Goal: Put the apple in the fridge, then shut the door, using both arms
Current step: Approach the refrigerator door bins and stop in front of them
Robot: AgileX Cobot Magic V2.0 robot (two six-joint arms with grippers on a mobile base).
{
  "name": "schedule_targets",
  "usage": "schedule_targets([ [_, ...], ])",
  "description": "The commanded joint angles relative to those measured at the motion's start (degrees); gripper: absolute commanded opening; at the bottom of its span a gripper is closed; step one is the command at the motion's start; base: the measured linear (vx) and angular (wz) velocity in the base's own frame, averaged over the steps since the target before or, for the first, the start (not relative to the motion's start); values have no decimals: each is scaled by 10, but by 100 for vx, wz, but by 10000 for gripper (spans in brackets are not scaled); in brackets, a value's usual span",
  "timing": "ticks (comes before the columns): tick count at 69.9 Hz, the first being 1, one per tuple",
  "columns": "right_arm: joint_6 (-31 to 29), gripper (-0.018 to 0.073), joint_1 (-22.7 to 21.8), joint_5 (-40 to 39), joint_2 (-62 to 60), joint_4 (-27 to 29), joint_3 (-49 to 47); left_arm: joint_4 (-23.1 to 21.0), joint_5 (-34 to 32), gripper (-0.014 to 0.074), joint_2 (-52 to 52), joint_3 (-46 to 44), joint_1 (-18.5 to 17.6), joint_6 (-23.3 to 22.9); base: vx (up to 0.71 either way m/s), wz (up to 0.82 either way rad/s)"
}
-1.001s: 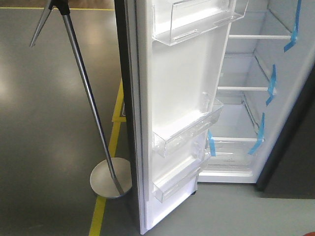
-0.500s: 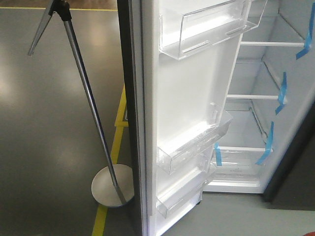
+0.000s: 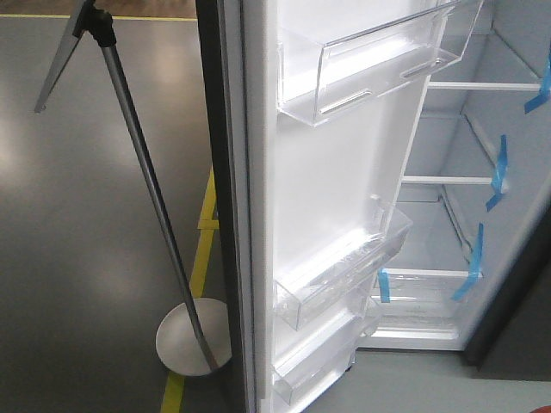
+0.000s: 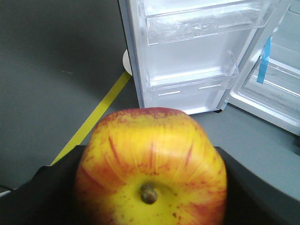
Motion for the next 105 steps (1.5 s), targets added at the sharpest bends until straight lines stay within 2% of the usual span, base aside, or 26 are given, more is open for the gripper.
schedule_targets([
  [1, -2, 381, -1, -37, 5, 5, -15, 0, -36, -6, -3, -18, -2, -5, 8, -3],
  [105, -2, 381, -1, -37, 5, 5, -15, 0, -36, -6, -3, -18, -2, -5, 6, -3],
])
